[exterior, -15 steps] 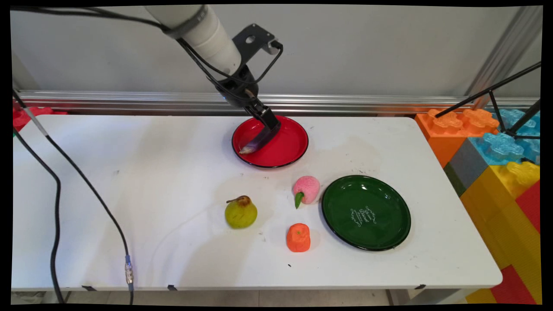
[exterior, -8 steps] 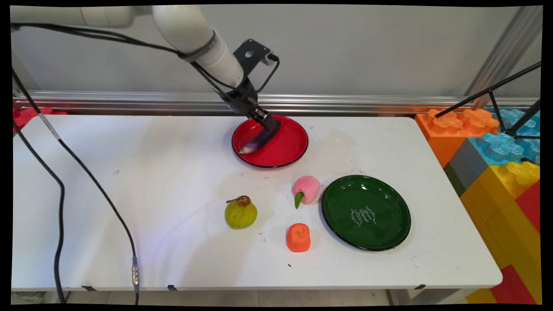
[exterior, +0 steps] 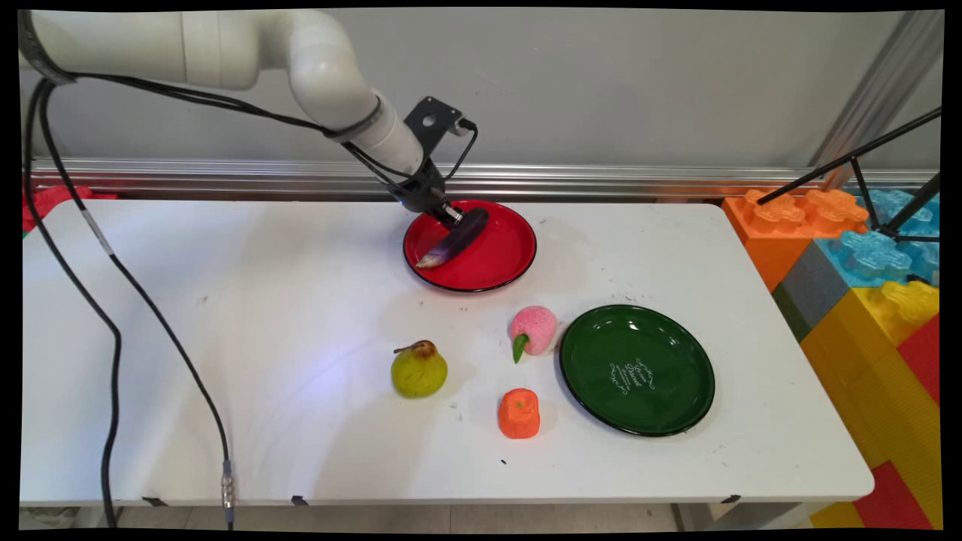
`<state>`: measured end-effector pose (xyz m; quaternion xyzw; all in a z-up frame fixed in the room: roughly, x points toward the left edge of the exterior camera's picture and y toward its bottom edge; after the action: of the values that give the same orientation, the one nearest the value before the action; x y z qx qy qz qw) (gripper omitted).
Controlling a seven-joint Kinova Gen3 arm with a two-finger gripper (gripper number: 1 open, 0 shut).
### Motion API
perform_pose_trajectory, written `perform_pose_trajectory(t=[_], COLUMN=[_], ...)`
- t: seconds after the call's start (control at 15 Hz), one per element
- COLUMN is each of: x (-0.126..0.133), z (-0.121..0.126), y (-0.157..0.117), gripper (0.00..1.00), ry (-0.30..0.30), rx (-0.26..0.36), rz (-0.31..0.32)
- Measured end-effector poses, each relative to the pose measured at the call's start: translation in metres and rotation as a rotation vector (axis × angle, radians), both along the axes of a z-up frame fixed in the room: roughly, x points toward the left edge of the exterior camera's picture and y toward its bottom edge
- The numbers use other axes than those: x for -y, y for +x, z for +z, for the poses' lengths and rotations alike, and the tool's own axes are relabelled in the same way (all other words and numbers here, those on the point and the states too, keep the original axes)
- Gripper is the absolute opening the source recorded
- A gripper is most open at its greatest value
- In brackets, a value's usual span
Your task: Pick up the eggplant from the red plate
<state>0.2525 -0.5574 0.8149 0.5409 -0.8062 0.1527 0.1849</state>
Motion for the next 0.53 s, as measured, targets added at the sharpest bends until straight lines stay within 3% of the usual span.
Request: perform_pose_trajectory(t=[0.2, 0.27, 0.53], x=[0.007, 0.008, 0.014], z=[-0.016, -0.018, -0.023], y=[0.003, 0.002, -0.001], gripper=[0.00, 1.00, 1.00], ry=[0.011, 0.013, 0.010], rx=[-0.021, -0.031, -0.053], rz=[0.007, 0.004, -0.014])
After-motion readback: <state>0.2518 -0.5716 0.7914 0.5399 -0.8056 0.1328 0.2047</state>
